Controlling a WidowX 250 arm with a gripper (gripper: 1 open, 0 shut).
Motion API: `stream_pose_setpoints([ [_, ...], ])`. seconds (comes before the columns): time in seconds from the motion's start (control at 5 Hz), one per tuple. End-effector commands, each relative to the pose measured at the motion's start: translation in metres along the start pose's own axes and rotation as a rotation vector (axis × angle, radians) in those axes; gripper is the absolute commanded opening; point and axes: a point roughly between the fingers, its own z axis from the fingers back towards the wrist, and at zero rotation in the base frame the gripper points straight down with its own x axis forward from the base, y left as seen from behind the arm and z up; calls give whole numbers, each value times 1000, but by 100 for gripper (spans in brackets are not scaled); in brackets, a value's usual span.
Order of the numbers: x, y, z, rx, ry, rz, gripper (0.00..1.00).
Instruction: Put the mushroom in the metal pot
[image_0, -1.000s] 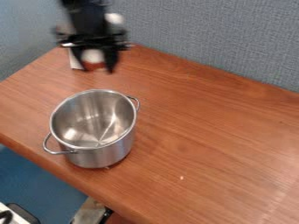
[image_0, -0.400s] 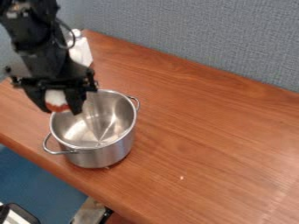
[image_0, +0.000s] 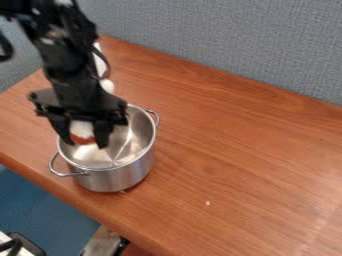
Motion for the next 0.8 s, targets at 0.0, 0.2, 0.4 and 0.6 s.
stream_pose_setpoints([
  [0.0,18,-4,2,16,-23,44,0],
  [0.2,27,-5,4,25,-11,103,0],
  [0.4,20,-3,-12,18,-6,66,0],
  [0.6,14,-4,-28,9,-4,34,0],
])
